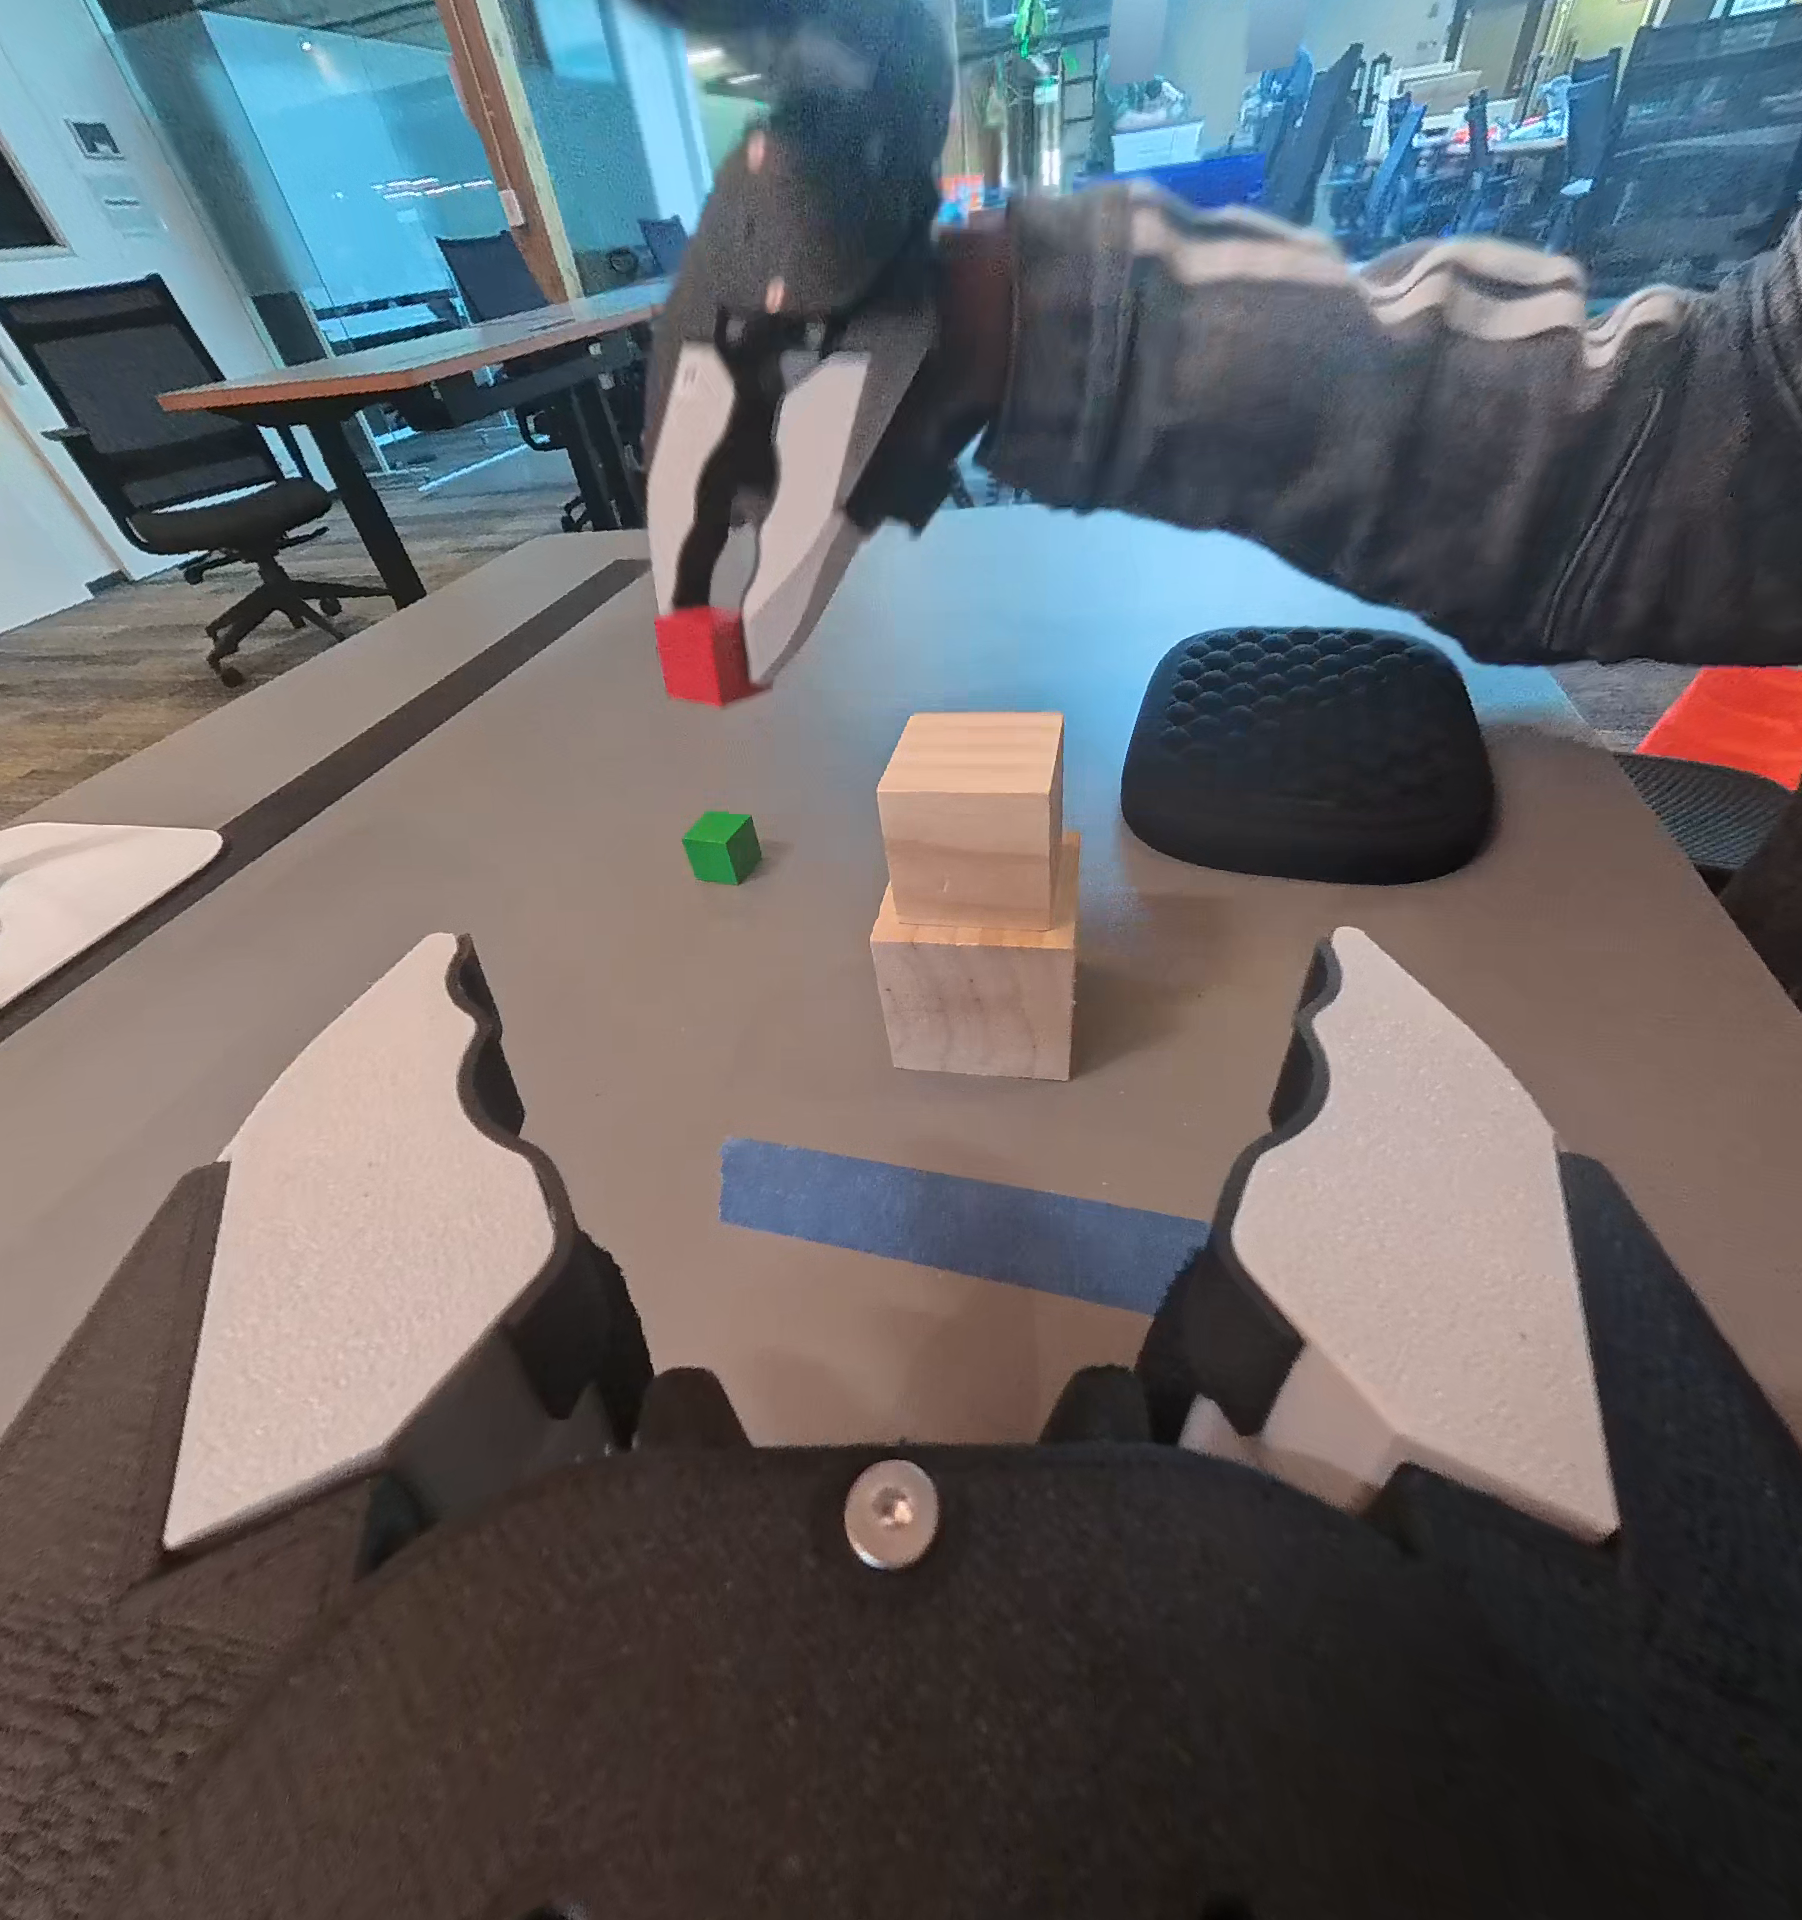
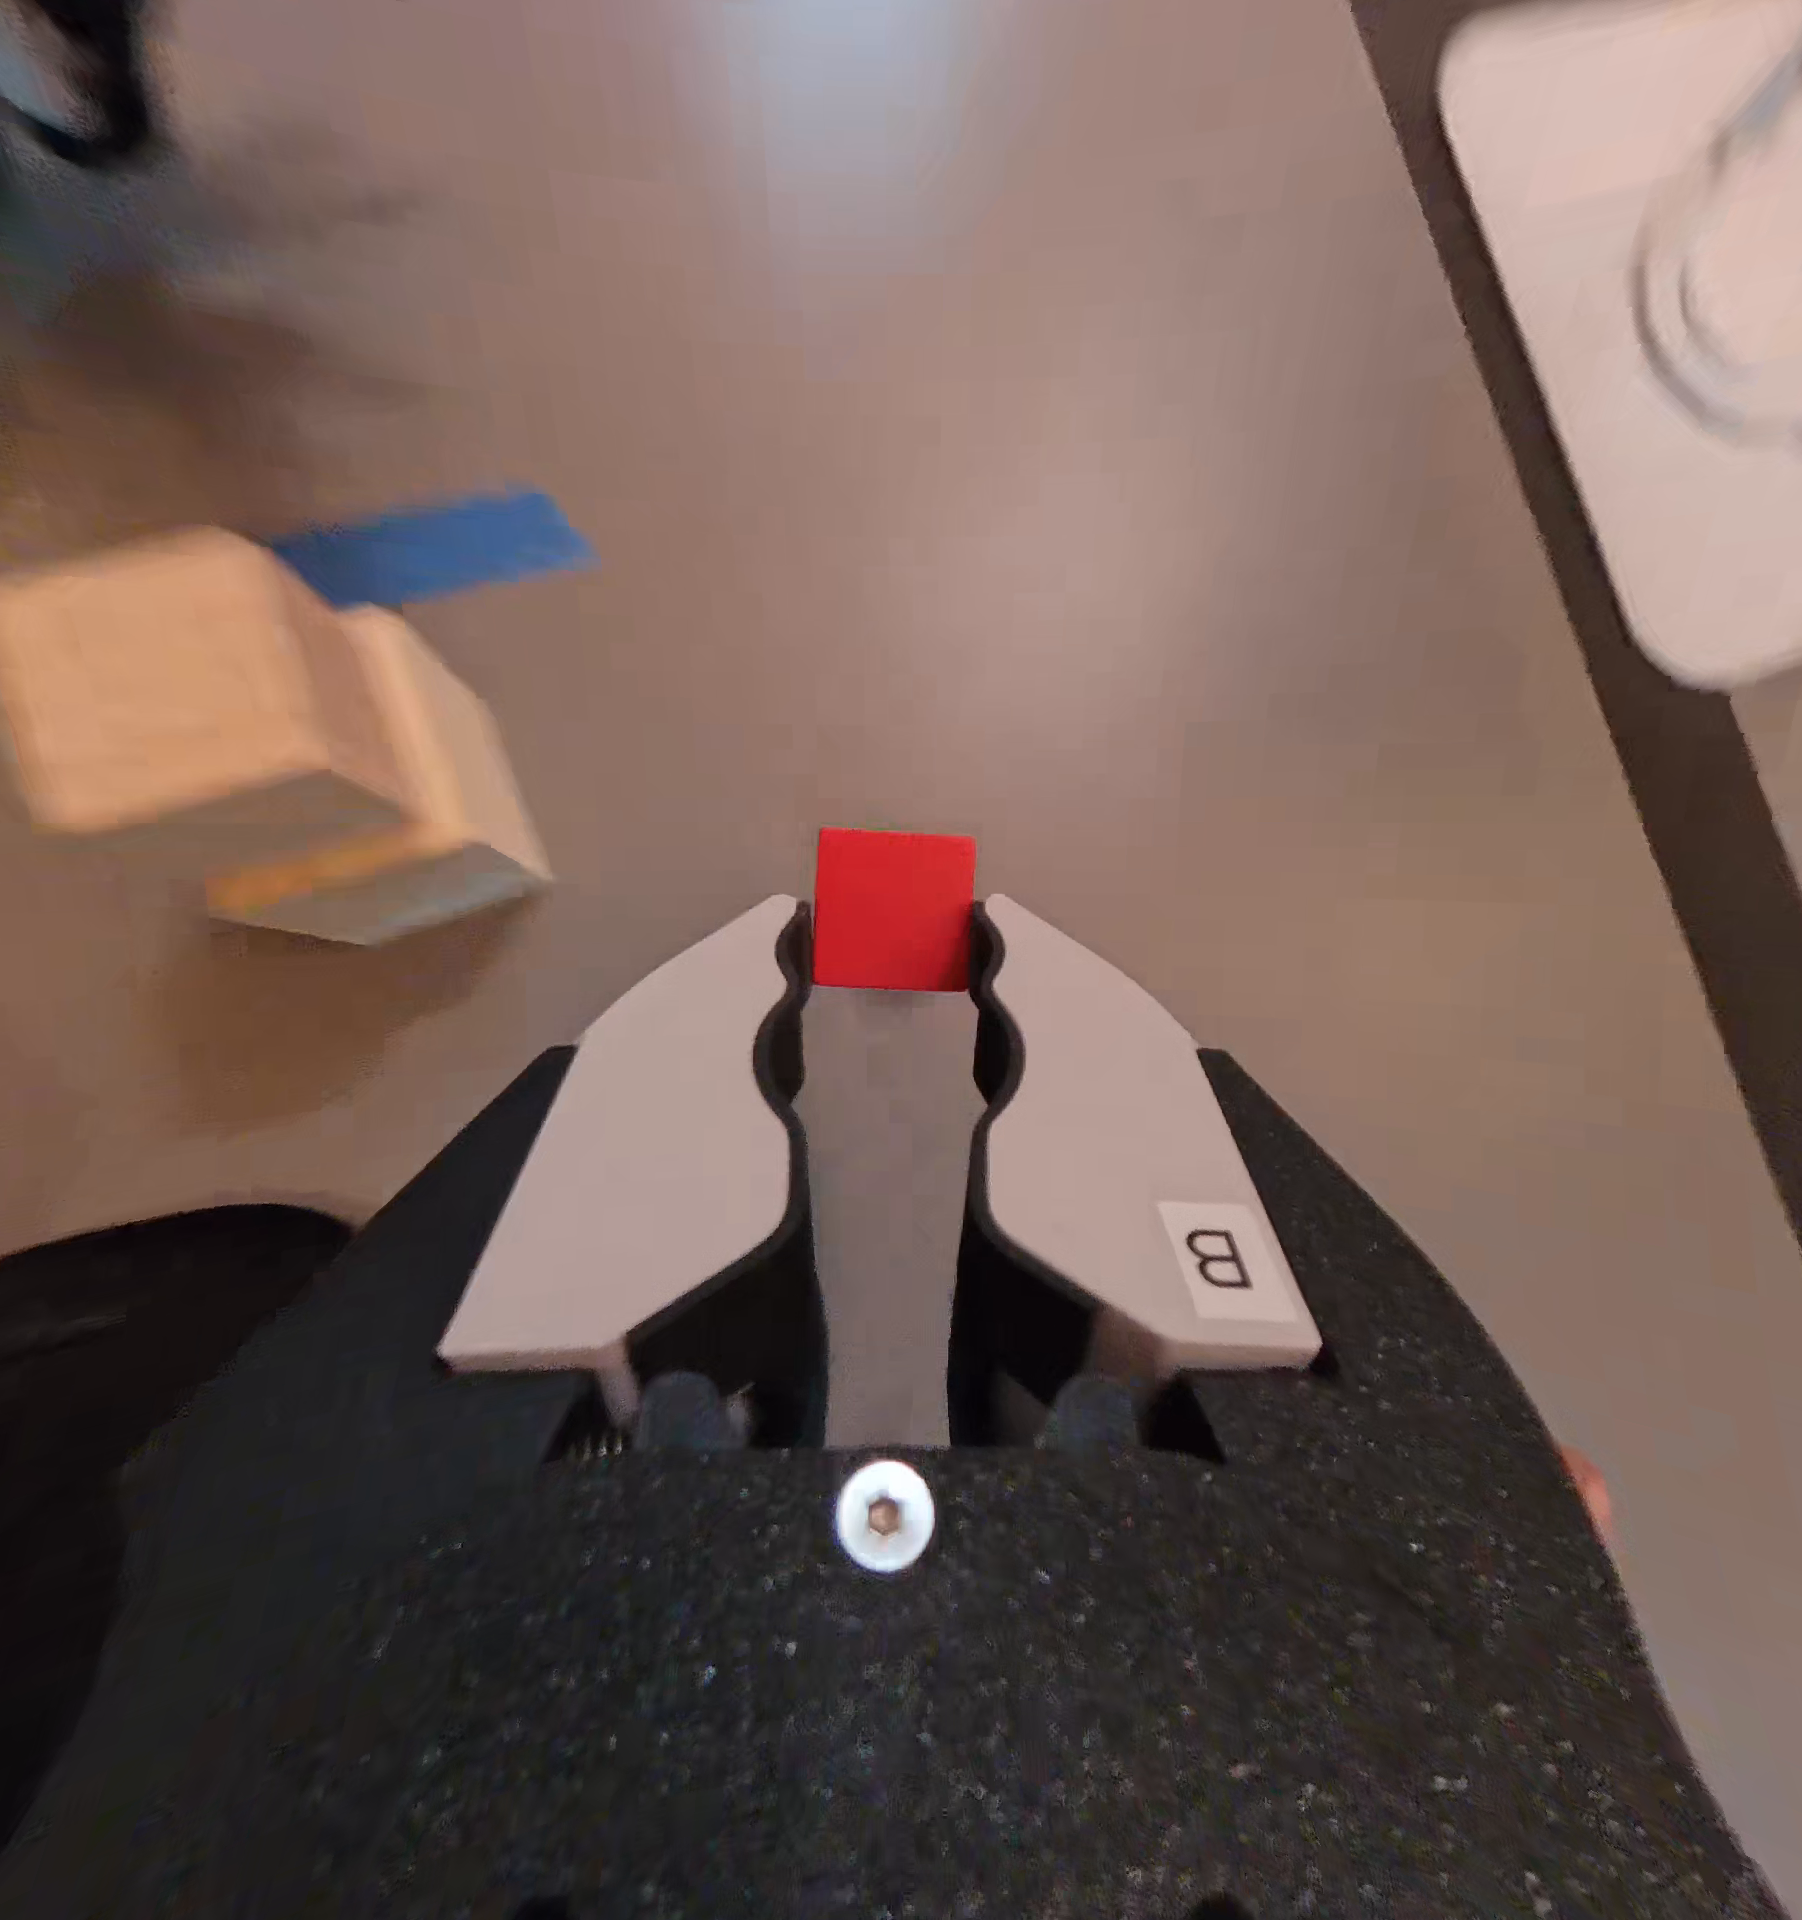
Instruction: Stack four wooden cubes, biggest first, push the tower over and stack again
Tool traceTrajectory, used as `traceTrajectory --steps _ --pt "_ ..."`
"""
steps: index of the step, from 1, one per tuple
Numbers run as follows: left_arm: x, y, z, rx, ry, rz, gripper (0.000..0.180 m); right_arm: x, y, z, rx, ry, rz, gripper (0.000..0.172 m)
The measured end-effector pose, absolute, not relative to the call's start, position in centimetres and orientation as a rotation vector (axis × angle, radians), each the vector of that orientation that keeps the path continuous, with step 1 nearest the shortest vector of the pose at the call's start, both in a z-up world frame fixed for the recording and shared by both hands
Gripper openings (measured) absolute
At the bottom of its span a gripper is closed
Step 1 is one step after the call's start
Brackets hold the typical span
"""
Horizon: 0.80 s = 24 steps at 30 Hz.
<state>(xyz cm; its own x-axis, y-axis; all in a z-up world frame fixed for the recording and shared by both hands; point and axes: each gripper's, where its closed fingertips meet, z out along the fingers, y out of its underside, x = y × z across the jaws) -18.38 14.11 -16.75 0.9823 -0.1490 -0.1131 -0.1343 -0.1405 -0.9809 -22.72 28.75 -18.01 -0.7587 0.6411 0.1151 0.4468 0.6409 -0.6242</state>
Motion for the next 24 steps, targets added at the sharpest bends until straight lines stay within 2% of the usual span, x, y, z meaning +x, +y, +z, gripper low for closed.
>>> traceTrajectory --steps 3,6,13,24 --pt "-18.3 14.1 -16.7 -1.715 0.215 -0.013 0.141 -20.2 24.1 -14.4 -0.7 -2.617 0.909 0.028" --pt "-18.3 14.1 -16.6 -1.711 0.216 -0.013 0.141 -17.7 20.7 -13.3 -0.57 -2.724 0.875 0.028" --pt "-18.2 14.1 -16.6 -1.712 0.223 -0.009 0.141 -16.0 19.3 -15.6 -0.517 -2.844 0.641 0.028" --pt "-18.3 14.1 -16.6 -1.715 0.221 -0.009 0.141 -16.0 19.1 -16.4 -0.478 -2.872 0.626 0.028"
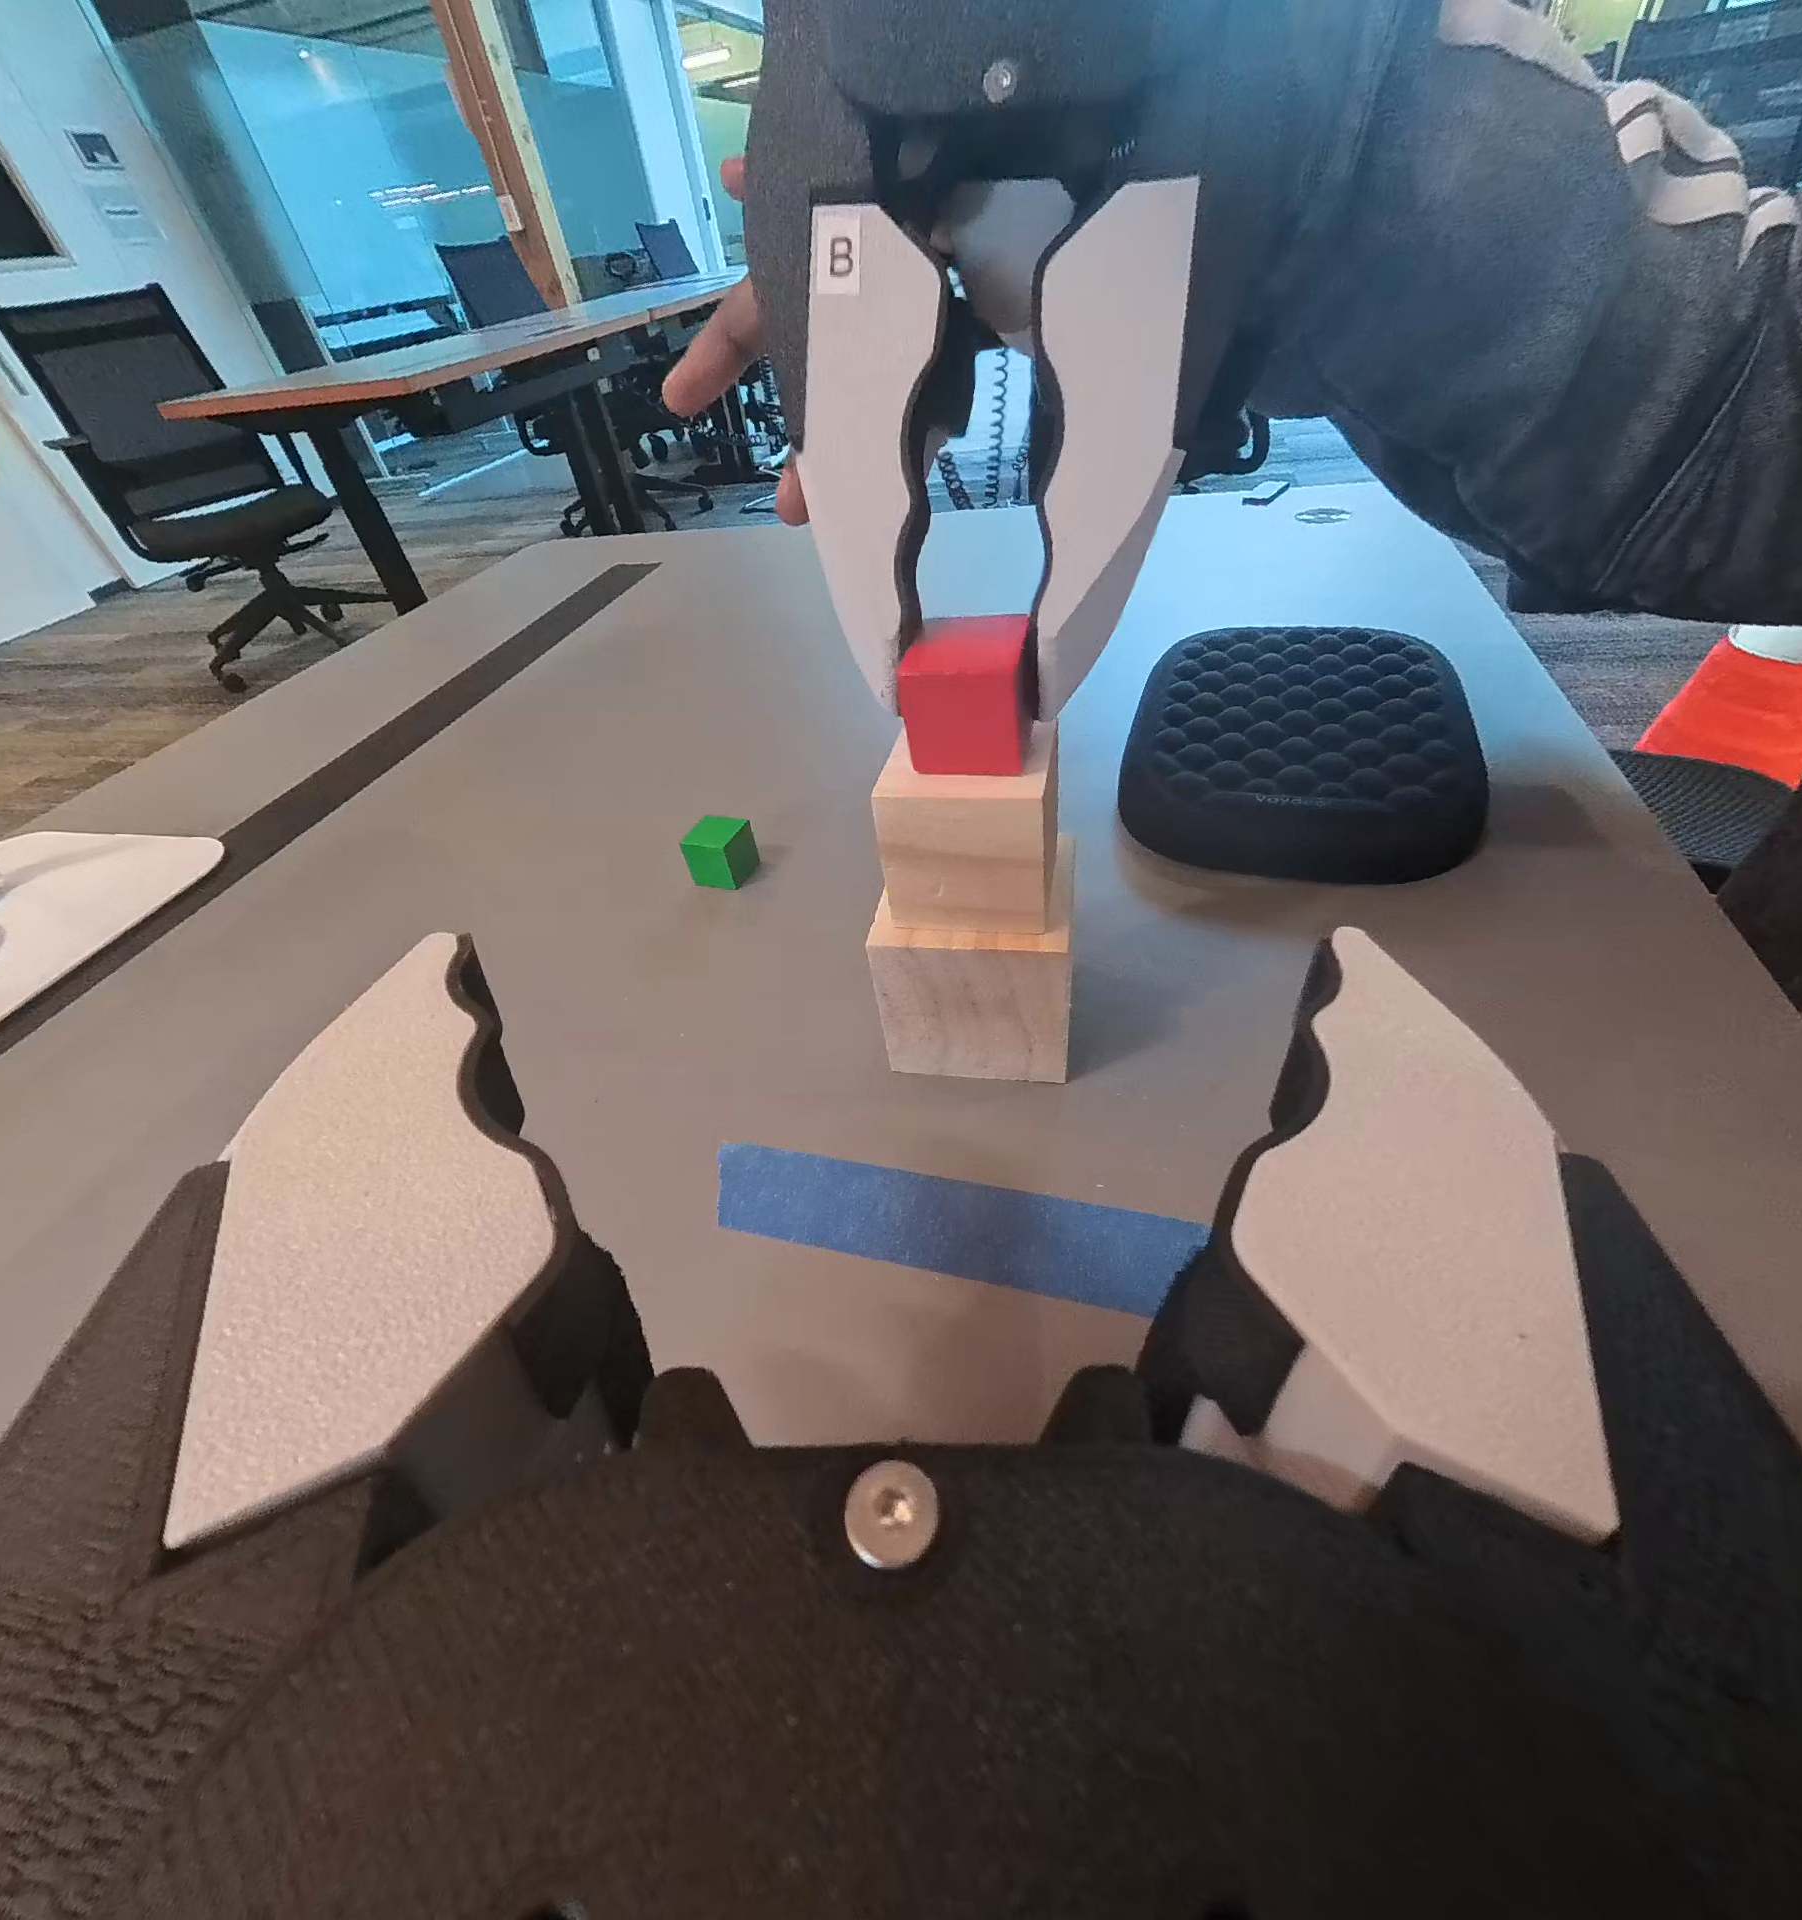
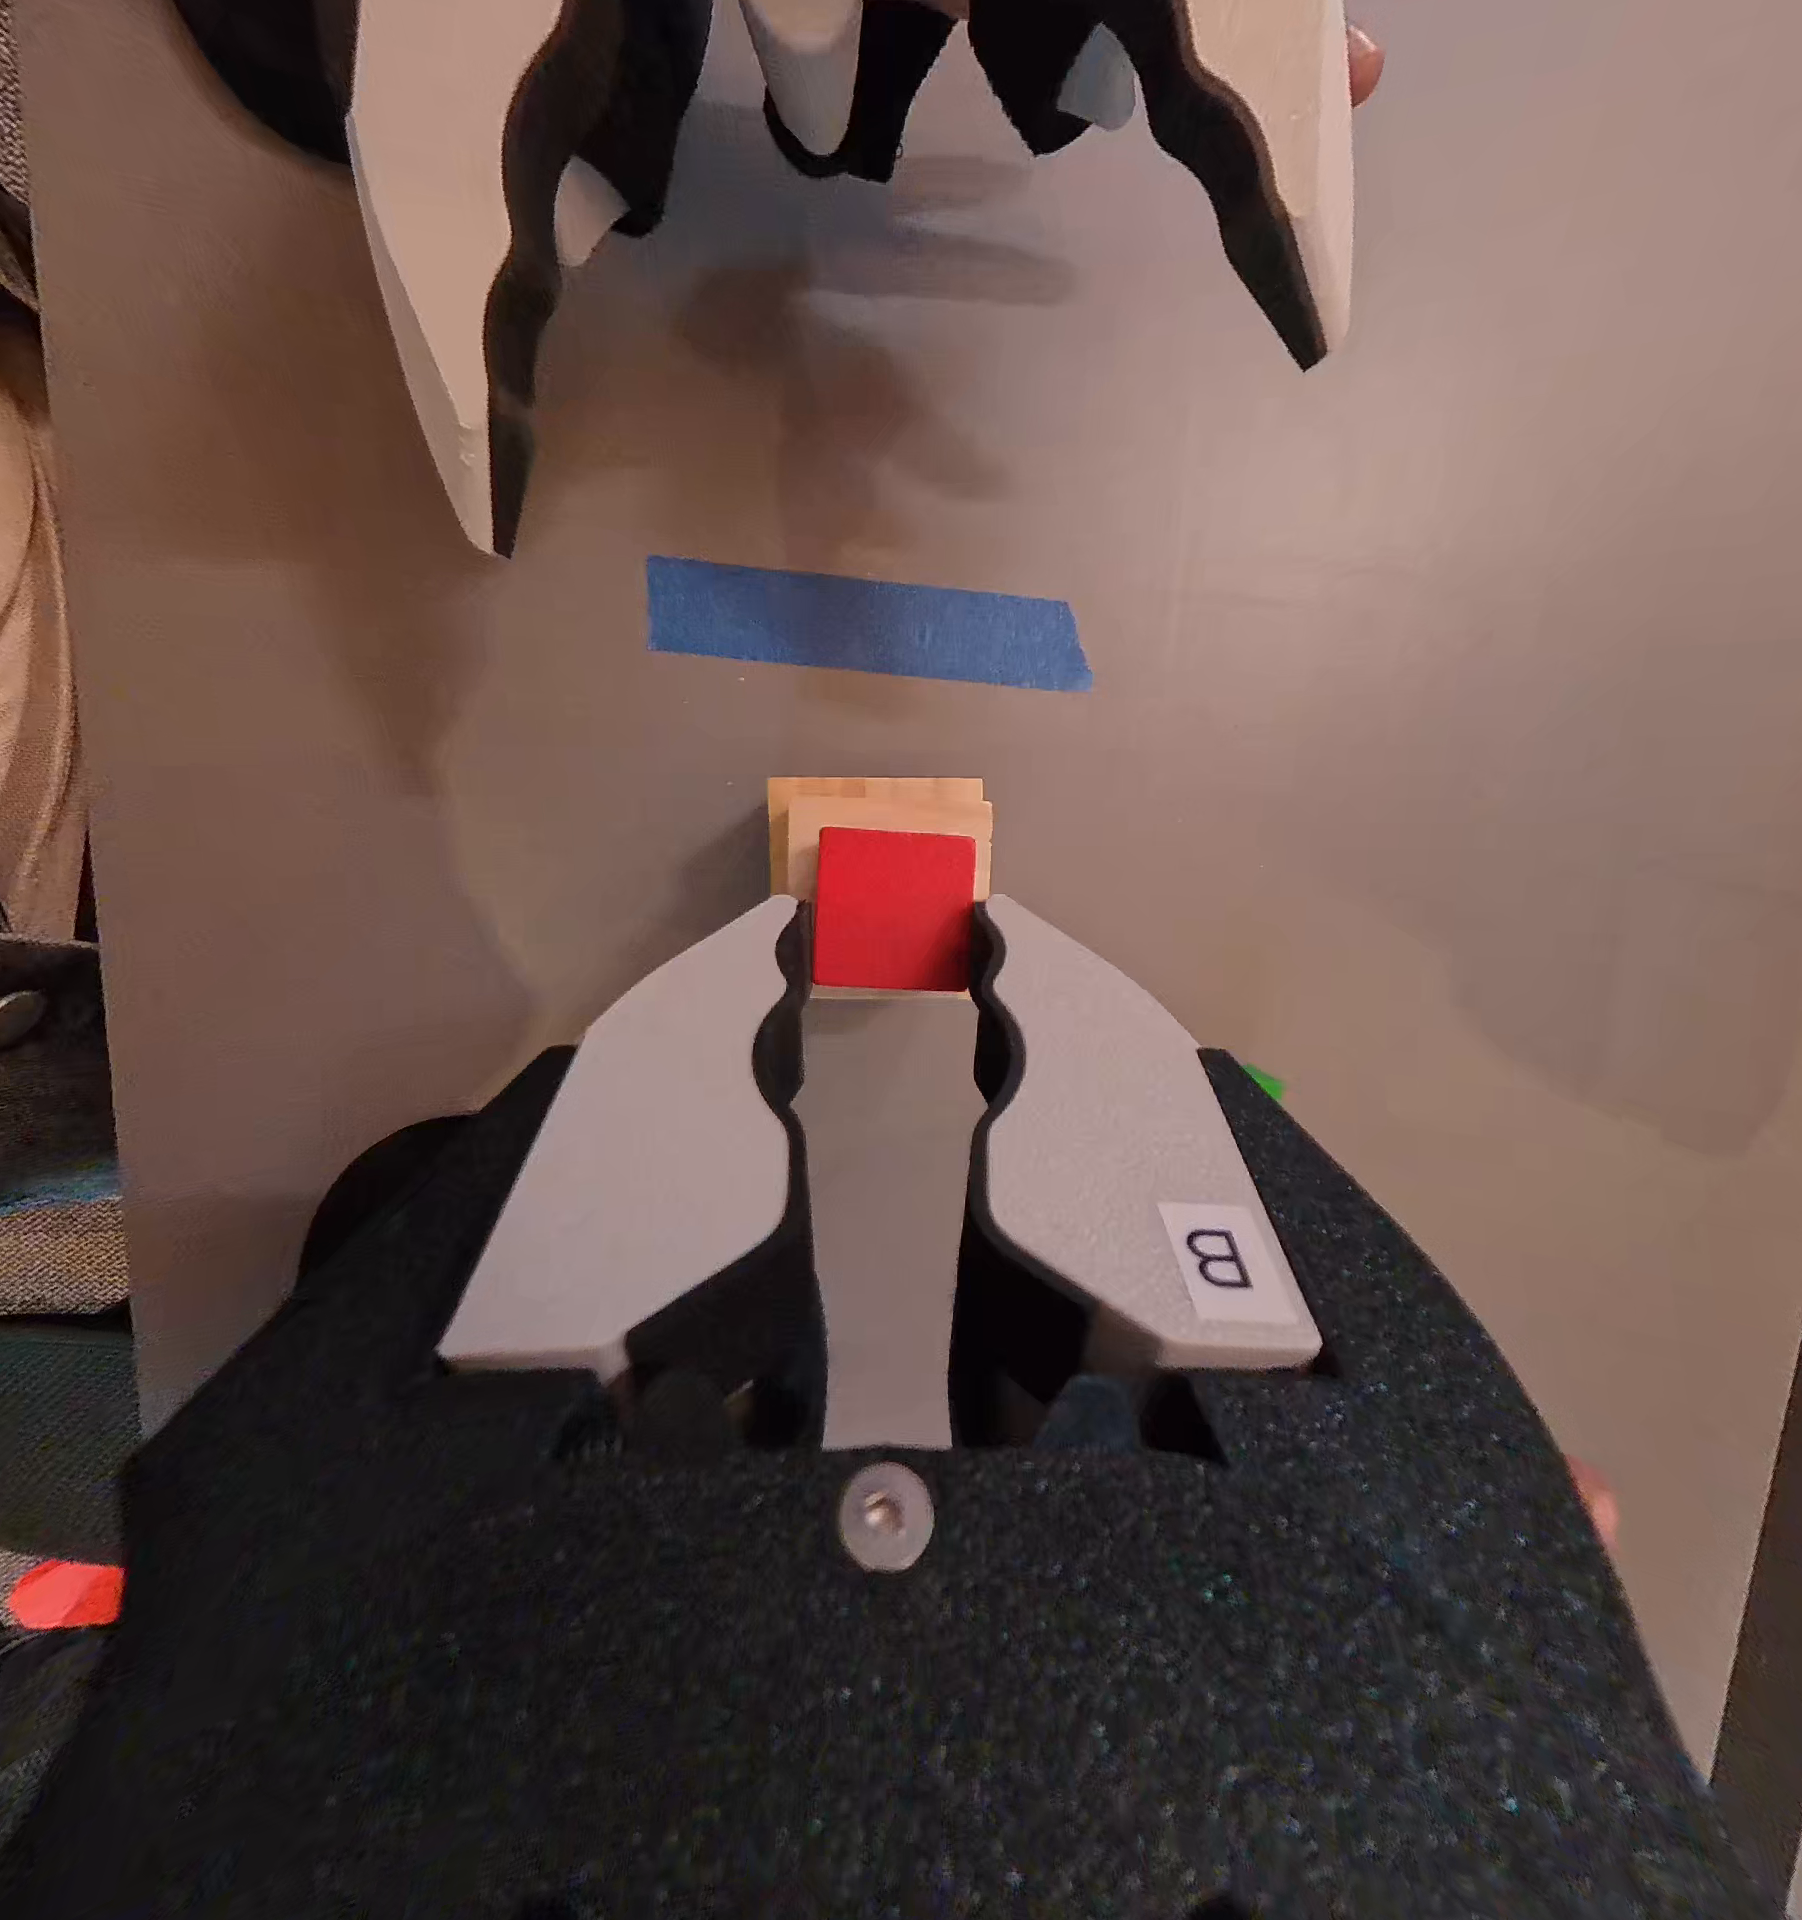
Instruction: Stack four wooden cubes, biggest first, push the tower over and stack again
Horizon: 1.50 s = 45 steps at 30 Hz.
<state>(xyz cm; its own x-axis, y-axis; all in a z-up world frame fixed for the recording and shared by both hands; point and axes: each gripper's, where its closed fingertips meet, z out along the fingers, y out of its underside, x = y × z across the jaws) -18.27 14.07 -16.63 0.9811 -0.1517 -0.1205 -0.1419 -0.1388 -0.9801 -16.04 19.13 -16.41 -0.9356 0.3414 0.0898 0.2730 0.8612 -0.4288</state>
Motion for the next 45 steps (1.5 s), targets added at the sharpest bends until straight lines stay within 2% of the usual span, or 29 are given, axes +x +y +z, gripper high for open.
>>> traceTrajectory --steps 6,11,16,21,28,32,34,38,45 --pt "-18.2 14.1 -16.8 -1.721 0.223 -0.01 0.141 -16.2 19.0 -16.4 -0.468 -2.858 0.653 0.029" --pt "-18.3 14.1 -16.8 -1.723 0.224 -0.01 0.141 -16.2 19.0 -16.3 -0.481 -2.849 0.68 0.036" --pt "-18.2 14.1 -16.8 -1.723 0.225 -0.012 0.141 -16.6 20.0 -15.1 -0.515 -2.791 0.767 0.054" --pt "-18.2 14.1 -16.8 -1.724 0.229 -0.011 0.141 -19.7 23.9 -15.4 -0.642 -2.68 0.859 0.057" --pt "-18.3 14.1 -16.8 -1.725 0.223 -0.012 0.141 -23.8 28.9 -22.6 -0.786 -2.673 0.801 0.044" --pt "-18.3 14.1 -16.9 -1.724 0.223 -0.016 0.141 -24.4 29.5 -24.9 -0.805 -2.688 0.778 0.036" --pt "-18.3 14.1 -16.9 -1.726 0.222 -0.017 0.141 -24.4 29.7 -25.3 -0.786 -2.692 0.744 0.021" --pt "-18.3 14.1 -17.0 -1.728 0.222 -0.02 0.141 -23.9 28.5 -23.3 -0.747 -2.675 0.83 0.021" --pt "-18.2 14.1 -17.0 -1.729 0.224 -0.021 0.141 -19.4 21.8 -13.6 -0.614 -2.659 1.113 0.021"
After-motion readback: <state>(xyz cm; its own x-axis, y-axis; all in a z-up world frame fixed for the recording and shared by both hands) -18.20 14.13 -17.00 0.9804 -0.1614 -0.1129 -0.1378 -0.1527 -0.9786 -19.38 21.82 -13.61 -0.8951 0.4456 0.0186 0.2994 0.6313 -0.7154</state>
